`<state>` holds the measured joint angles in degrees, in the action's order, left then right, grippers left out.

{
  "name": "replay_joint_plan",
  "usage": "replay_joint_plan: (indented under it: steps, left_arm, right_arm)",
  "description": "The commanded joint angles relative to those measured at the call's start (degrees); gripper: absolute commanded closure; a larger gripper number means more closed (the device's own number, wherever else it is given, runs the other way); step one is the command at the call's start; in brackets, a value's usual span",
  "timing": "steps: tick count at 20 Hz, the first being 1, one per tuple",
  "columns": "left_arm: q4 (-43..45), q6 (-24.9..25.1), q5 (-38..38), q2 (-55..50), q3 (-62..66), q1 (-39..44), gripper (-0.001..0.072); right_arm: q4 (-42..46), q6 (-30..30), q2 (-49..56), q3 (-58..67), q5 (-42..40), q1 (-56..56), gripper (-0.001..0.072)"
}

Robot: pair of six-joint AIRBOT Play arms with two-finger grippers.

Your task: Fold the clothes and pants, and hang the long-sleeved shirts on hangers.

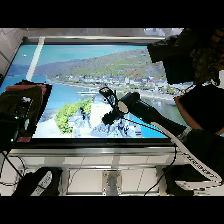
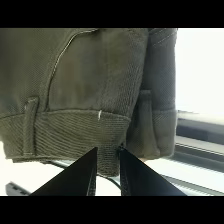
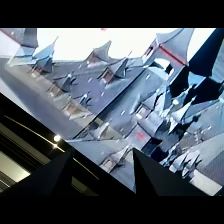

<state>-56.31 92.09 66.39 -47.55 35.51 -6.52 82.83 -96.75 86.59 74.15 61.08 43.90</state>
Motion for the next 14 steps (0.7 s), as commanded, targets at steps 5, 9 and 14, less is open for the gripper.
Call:
replay_joint_plan:
  steps: [5, 9, 14]
  left_arm:
    - [-2.69, 0.57, 0.2, 0.24, 0.04, -0.02, 0.0538]
    - [-2.12, 0.5, 0.15, -2.56, 0.02, -0.13, 0.0402]
    - [2.54, -2.08, -0.66, -3.32, 0.02, -0.11, 0.0414]
  right_arm:
    - [0.52, 0.02, 0.0, 0.02, -0.02, 0.04, 0.0305]
    - [0.52, 0.02, 0.0, 0.02, 0.0, 0.04, 0.0305]
    - [0.52, 0.02, 0.0, 0.02, -0.04, 0.04, 0.0305]
